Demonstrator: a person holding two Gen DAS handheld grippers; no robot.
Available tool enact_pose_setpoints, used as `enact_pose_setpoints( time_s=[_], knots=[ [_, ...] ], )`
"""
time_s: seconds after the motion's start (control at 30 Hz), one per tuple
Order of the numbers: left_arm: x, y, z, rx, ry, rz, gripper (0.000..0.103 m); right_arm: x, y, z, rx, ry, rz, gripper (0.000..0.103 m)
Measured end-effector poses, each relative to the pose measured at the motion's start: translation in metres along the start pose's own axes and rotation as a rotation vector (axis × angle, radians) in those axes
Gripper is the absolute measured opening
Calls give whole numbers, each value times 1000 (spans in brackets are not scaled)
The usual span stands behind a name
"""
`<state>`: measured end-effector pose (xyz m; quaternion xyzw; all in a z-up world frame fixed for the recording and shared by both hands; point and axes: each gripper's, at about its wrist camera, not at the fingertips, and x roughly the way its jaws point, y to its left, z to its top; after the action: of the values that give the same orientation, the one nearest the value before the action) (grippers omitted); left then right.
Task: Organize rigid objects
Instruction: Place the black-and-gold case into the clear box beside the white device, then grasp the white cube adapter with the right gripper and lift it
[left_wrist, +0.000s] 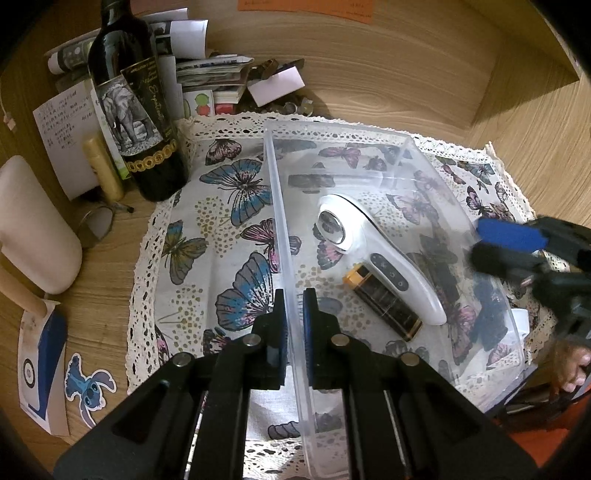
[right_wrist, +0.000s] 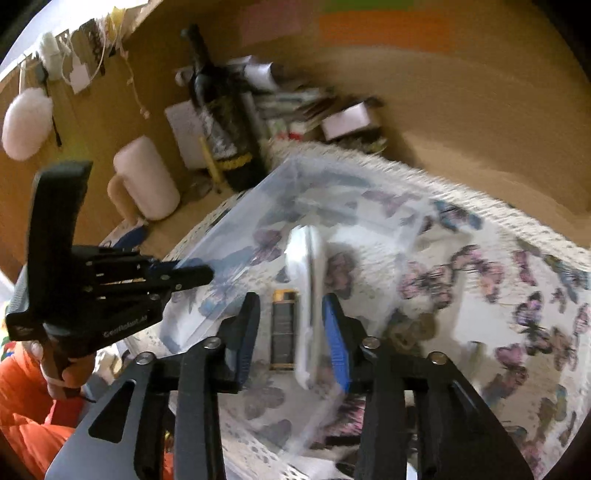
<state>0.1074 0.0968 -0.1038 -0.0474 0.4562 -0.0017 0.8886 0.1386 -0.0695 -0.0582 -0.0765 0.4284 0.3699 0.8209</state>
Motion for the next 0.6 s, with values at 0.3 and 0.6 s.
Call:
enact_pose_setpoints(
  time_s=[0.3,0.6],
  knots=[
    [-1,0,1,-4,1,1,8,-66,-49,-27,121,-125,-213,47],
    [-2,-1,4,-9,-5,10,8,-66,-80,-61,213,-46,-271,48]
  ],
)
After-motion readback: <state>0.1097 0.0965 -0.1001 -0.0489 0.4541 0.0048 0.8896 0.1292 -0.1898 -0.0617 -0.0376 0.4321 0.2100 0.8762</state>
